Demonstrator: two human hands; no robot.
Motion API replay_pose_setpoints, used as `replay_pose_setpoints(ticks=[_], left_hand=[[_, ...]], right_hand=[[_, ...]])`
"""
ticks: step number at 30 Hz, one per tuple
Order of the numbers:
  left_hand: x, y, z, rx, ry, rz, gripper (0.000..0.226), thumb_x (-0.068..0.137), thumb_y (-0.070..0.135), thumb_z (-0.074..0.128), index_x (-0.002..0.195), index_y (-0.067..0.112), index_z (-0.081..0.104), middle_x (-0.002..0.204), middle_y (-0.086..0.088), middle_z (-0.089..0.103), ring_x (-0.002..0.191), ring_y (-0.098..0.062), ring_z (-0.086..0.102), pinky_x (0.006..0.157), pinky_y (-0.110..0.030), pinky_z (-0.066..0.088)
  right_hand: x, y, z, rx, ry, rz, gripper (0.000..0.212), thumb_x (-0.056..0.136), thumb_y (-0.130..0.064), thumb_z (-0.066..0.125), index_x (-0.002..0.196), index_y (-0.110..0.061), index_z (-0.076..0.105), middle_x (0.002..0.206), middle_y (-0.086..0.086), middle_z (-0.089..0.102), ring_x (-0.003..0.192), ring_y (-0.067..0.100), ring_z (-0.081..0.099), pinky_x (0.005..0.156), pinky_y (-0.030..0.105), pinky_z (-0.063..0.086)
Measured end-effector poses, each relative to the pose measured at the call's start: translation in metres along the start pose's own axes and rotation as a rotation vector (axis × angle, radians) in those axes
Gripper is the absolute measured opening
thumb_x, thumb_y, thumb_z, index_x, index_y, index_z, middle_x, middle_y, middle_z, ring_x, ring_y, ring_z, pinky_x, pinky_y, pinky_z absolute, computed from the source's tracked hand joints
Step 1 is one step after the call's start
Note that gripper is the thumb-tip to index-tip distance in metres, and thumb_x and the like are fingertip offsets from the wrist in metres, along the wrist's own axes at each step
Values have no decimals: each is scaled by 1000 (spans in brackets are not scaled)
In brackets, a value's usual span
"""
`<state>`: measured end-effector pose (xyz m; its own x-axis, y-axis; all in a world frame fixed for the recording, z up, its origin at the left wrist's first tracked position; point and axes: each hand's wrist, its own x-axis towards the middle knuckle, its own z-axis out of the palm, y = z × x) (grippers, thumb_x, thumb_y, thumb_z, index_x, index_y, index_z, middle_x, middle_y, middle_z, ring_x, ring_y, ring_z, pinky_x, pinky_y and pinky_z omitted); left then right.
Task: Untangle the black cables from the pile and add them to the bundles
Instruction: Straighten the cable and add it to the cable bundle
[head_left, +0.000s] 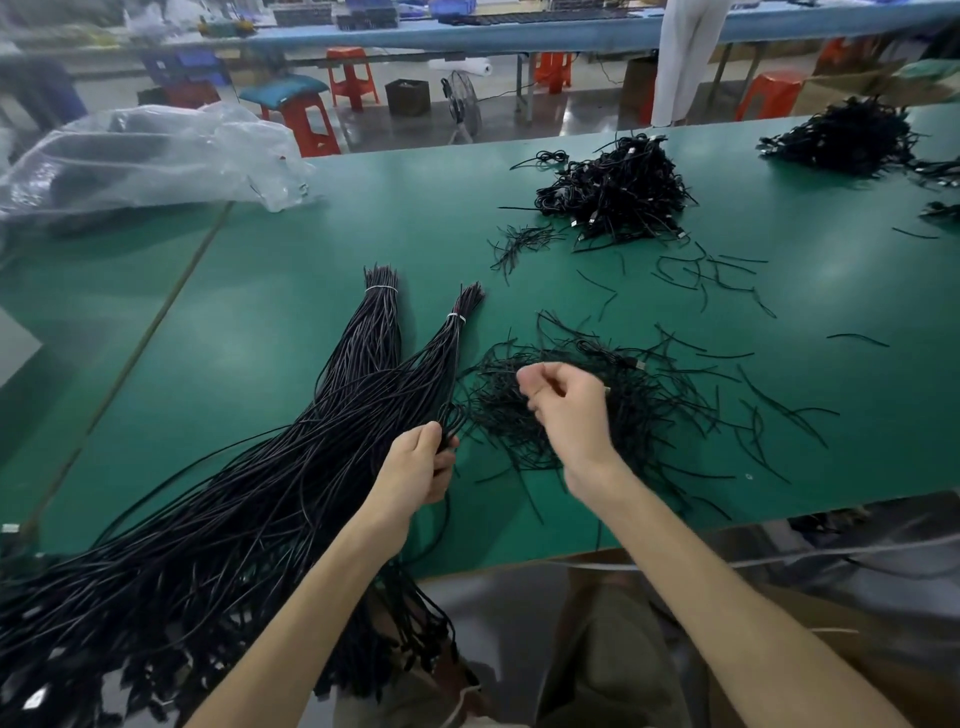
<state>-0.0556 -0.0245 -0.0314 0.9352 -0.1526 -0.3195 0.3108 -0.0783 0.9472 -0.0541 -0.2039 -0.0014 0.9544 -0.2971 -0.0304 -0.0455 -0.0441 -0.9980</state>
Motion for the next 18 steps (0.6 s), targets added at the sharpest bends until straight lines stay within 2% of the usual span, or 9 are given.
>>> replay_pose_setpoints(ticks=[4, 7, 9, 18], left_hand=[[1, 1, 10, -34, 6, 39, 33, 110, 22, 32, 88, 11, 53, 60, 6, 36, 44, -10, 25, 44, -26, 18], [-2, 5, 11, -52, 4, 99, 30, 110, 21, 32, 92, 10, 53, 60, 6, 38, 44, -10, 24, 42, -24, 22], [-4, 7, 11, -45, -6, 131, 30, 110, 21, 32, 93, 9, 53, 60, 6, 38, 45, -11, 25, 43, -24, 24], [-11, 8, 14, 9, -31, 197, 38, 114, 29, 30, 96, 5, 54, 63, 4, 37, 46, -8, 28, 44, -19, 26]], right_hand=[[-20, 19, 28, 89, -42, 109, 10, 100, -20, 66, 93, -16, 72, 76, 1, 61, 63, 4, 51, 68, 24, 44], [-26, 32, 34, 110, -13, 202, 12, 100, -21, 66, 95, -12, 73, 73, -4, 60, 66, 8, 51, 69, 24, 45], [-28, 36, 34, 143, -32, 240, 15, 100, -22, 67, 92, -11, 73, 68, -8, 59, 64, 7, 49, 64, 21, 44], [-36, 36, 31, 186, -29, 268, 18, 100, -25, 68, 92, -10, 74, 71, -4, 59, 62, 7, 50, 58, 17, 44]])
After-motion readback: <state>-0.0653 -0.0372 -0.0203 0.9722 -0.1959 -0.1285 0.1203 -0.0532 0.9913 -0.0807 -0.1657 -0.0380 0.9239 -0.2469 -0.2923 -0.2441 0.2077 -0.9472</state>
